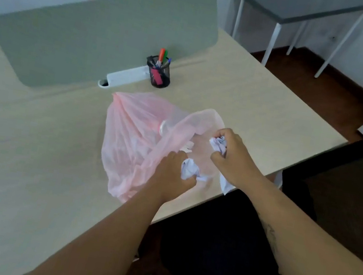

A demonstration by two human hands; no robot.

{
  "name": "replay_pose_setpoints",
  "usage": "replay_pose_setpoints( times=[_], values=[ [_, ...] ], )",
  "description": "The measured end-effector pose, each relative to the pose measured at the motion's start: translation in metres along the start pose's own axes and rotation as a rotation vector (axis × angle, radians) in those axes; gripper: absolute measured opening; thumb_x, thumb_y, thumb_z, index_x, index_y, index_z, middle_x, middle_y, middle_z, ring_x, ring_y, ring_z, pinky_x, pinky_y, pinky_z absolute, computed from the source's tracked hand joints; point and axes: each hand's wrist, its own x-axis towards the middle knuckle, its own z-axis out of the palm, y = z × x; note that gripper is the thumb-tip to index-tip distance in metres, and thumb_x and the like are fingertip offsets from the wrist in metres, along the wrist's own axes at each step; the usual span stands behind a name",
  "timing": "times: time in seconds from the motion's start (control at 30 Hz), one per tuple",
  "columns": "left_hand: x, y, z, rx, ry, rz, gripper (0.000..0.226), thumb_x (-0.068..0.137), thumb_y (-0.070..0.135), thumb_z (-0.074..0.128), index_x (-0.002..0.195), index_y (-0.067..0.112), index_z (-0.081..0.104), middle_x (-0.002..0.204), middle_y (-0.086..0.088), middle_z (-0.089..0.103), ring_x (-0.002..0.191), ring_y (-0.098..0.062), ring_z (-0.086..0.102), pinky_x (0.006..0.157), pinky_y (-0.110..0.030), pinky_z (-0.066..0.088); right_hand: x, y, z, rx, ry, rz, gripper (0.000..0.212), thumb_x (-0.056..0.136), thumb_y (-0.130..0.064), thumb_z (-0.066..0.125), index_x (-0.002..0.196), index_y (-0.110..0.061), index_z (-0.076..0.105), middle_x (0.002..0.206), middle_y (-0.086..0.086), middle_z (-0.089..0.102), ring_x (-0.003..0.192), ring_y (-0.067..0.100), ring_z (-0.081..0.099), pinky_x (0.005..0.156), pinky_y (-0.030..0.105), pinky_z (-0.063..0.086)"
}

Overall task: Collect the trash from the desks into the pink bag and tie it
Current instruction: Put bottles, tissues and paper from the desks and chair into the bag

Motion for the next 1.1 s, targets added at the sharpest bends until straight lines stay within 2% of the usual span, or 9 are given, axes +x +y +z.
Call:
replay_pose_setpoints(
  times=[0.1,0.23,0.4,0.53,0.6,0.67,0.8,1.0,1.1],
  values=[
    [0.000,-0.023,-0.006,0.069,-0.148,-0.033,0.042,0.078,0.039,0.067,0.107,0.016,0.049,0.099,0.001,0.043,0.098,-0.025,0.048,0.081,-0.033,0.039,0.018,-0.006,0.032,0.097,-0.114,0.177,0.026,0.088,-0.012,0.051,0.111,-0.025,0.044,0.104,0.005,0.052,0.072,0.006,0.049,0.056,0.020,0.034],
    [0.004,-0.045,-0.018,0.184,0.157,-0.080,0.047,0.079,0.040,0.069,0.111,0.010,0.052,0.104,-0.008,0.047,0.095,-0.028,0.046,0.081,-0.038,0.043,0.036,-0.002,0.062,0.231,-0.044,0.395,0.026,0.091,-0.015,0.046,0.116,-0.024,0.045,0.113,0.003,0.057,0.089,0.016,0.057,0.067,0.026,0.043],
    [0.008,-0.075,-0.026,0.425,0.292,0.001,0.058,0.073,0.054,0.071,0.110,0.012,0.057,0.102,-0.011,0.054,0.087,-0.031,0.053,0.073,-0.041,0.048,0.062,-0.009,0.090,0.401,0.091,0.566,0.038,0.088,-0.015,0.045,0.123,-0.028,0.043,0.124,0.006,0.052,0.101,0.023,0.055,0.067,0.028,0.044],
    [0.006,-0.092,-0.025,0.543,0.249,-0.026,0.084,0.080,0.073,0.045,0.140,0.015,0.040,0.136,-0.017,0.051,0.117,-0.039,0.052,0.095,-0.048,0.044,0.063,-0.016,0.103,0.446,0.195,0.714,0.060,0.093,-0.031,0.049,0.147,-0.035,0.023,0.145,0.007,0.030,0.101,0.028,0.050,0.070,0.033,0.050],
    [0.001,-0.098,-0.028,0.579,0.209,0.006,0.092,0.084,0.079,0.025,0.153,0.019,0.015,0.157,-0.018,0.030,0.140,-0.040,0.033,0.113,-0.051,0.025,0.057,-0.017,0.106,0.393,0.194,0.689,0.074,0.093,-0.039,0.052,0.152,-0.035,0.008,0.150,0.007,0.020,0.112,0.030,0.049,0.067,0.031,0.047],
    [-0.002,-0.102,-0.035,0.570,0.233,0.111,0.092,0.086,0.079,0.018,0.156,0.021,0.006,0.162,-0.016,0.015,0.147,-0.037,0.018,0.116,-0.053,0.011,0.050,-0.014,0.108,0.300,0.207,0.619,0.081,0.090,-0.048,0.054,0.152,-0.037,0.003,0.156,0.007,0.014,0.131,0.031,0.039,0.093,0.040,0.045],
    [-0.004,-0.113,-0.060,0.532,0.349,0.089,0.080,0.092,0.070,0.022,0.156,0.026,0.001,0.163,-0.013,0.009,0.149,-0.038,0.010,0.116,-0.059,0.010,0.029,-0.014,0.127,0.105,0.218,0.480,0.080,0.088,-0.056,0.053,0.153,-0.037,0.010,0.160,0.011,0.006,0.147,0.027,0.008,0.117,0.044,0.019],
    [-0.005,-0.134,-0.092,0.495,0.355,-0.131,0.070,0.087,0.051,0.059,0.143,0.014,0.037,0.132,-0.015,0.053,0.106,-0.041,0.054,0.079,-0.050,0.047,-0.010,-0.008,0.168,-0.393,0.106,0.172,0.088,0.077,-0.076,0.044,0.152,-0.041,0.012,0.162,0.008,0.001,0.148,0.033,0.001,0.117,0.050,0.017],
    [-0.005,-0.141,-0.101,0.356,0.272,-0.173,0.033,0.098,0.036,0.047,0.119,0.011,0.051,0.102,-0.012,0.065,0.089,-0.038,0.062,0.069,-0.045,0.050,-0.007,-0.005,0.184,-0.611,0.058,0.124,0.080,0.082,-0.066,0.052,0.150,-0.040,0.019,0.160,0.015,0.011,0.144,0.044,0.012,0.111,0.057,0.026]
  ],
)
